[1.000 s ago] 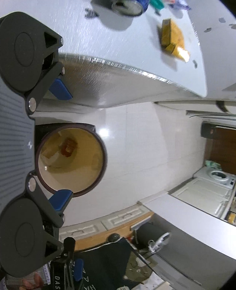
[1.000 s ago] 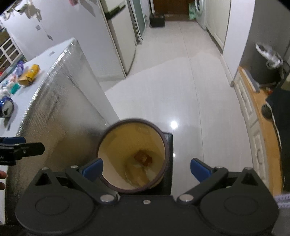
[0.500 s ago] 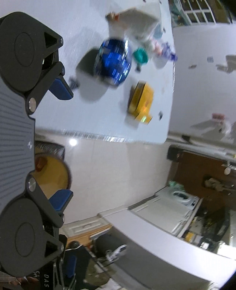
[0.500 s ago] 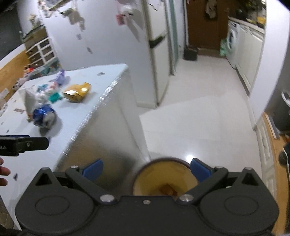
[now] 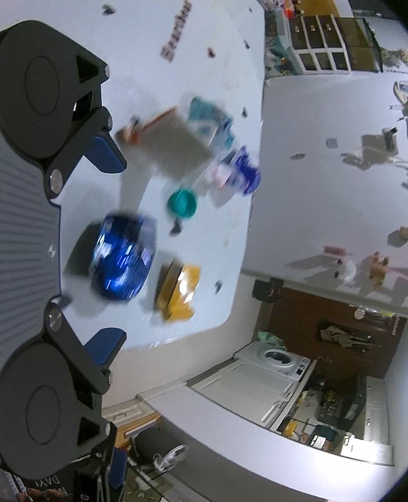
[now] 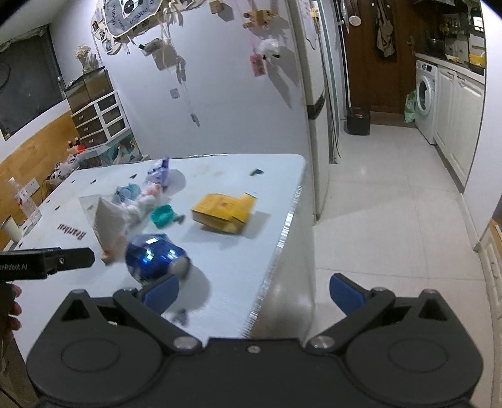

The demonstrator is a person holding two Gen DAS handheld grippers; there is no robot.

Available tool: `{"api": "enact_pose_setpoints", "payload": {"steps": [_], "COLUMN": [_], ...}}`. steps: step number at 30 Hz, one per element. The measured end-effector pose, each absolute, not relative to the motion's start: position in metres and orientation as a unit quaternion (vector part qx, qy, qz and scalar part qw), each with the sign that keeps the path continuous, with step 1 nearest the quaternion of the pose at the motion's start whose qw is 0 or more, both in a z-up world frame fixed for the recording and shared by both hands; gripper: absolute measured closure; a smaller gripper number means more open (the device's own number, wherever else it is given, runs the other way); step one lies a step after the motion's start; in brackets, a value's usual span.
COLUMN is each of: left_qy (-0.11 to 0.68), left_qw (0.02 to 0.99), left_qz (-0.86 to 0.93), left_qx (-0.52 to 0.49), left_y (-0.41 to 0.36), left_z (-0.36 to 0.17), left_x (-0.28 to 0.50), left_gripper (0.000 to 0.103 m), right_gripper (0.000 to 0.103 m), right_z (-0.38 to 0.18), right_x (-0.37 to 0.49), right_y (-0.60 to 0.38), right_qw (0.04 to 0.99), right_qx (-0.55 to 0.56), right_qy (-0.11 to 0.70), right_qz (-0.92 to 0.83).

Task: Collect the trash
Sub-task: 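Grasp the clear plastic bag with the left tool while the right tool grasps the blue can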

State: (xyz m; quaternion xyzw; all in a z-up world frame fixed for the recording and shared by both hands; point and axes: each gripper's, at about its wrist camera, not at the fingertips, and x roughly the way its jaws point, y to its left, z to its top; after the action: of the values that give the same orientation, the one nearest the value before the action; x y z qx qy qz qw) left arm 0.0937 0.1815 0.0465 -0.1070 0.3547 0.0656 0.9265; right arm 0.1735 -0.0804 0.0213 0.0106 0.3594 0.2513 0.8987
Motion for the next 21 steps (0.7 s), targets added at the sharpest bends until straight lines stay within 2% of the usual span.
{"api": "enact_pose_setpoints", "payload": {"steps": [11,21], "left_qy": [0.336,0.322], "left_qw": [0.932,0.935], "left_qz": [0.069,0.027], "left_qx": [-0.113,-0.148], "left_y": [0.29,0.353], "left_z": [0.04,0.017], "left_x": [0.113,0.166], "left_gripper": [0.0,0.0], "right_gripper": [0.0,0.0], "right_z": [0.032,0.024], "right_x": [0.173,0.176], "right_y": [0.012,0.043], "right_qw": [0.906,0.861], "right_qx": [-0.03,0.057], "right_qy": [0.333,0.373], "right_qz": [0.262,0.339]}}
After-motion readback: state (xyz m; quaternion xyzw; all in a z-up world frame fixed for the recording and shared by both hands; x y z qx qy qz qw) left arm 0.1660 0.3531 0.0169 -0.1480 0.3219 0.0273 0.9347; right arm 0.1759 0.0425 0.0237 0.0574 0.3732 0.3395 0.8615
